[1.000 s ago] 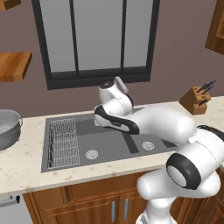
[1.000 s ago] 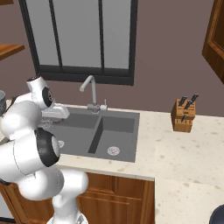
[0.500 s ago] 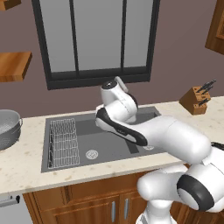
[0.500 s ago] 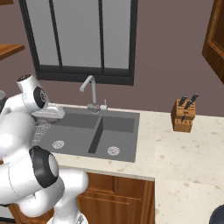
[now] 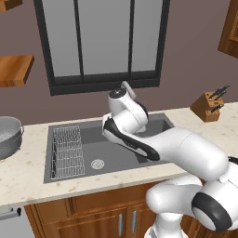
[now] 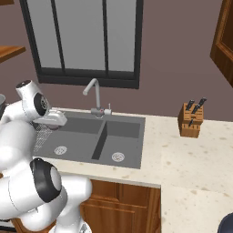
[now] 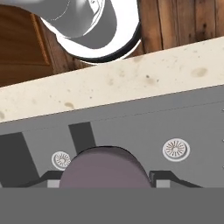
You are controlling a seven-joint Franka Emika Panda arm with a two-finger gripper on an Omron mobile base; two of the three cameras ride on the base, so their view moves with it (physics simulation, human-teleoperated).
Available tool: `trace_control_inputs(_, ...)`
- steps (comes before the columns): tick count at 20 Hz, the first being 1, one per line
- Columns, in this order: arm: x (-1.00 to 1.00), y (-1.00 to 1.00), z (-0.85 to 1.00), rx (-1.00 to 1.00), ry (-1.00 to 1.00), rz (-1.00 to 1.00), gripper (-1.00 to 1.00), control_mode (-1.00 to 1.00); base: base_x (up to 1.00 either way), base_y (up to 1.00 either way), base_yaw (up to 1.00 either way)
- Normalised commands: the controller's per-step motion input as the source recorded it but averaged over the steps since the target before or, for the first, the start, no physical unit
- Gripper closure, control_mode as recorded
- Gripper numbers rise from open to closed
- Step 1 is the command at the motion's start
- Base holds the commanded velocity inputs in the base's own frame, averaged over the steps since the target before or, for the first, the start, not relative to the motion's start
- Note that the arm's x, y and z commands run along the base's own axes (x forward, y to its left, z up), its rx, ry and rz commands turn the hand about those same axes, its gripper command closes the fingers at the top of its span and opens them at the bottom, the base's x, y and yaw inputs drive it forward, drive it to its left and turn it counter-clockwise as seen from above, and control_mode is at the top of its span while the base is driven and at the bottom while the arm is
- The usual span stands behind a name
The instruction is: Turn on the sink faucet. Then move the eggplant from the counter to the sink. Turn off the sink. Move the vegetable from the sink to the pot next to the stove. Finally move the pot to the front left burner.
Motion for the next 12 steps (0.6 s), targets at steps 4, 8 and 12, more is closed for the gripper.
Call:
trace_control_inputs(4,0.0,0.0,0.0,0.0,0.0,0.0,1.0,1.0,-0.37,0.29,0.04)
trace_control_inputs(8,0.0,0.0,0.0,0.0,0.0,0.0,1.0,1.0,-0.28,0.56,0.16)
trace_control_inputs(12,0.0,0.0,0.0,0.0,0.0,0.0,1.0,1.0,-0.29,0.43,0.27)
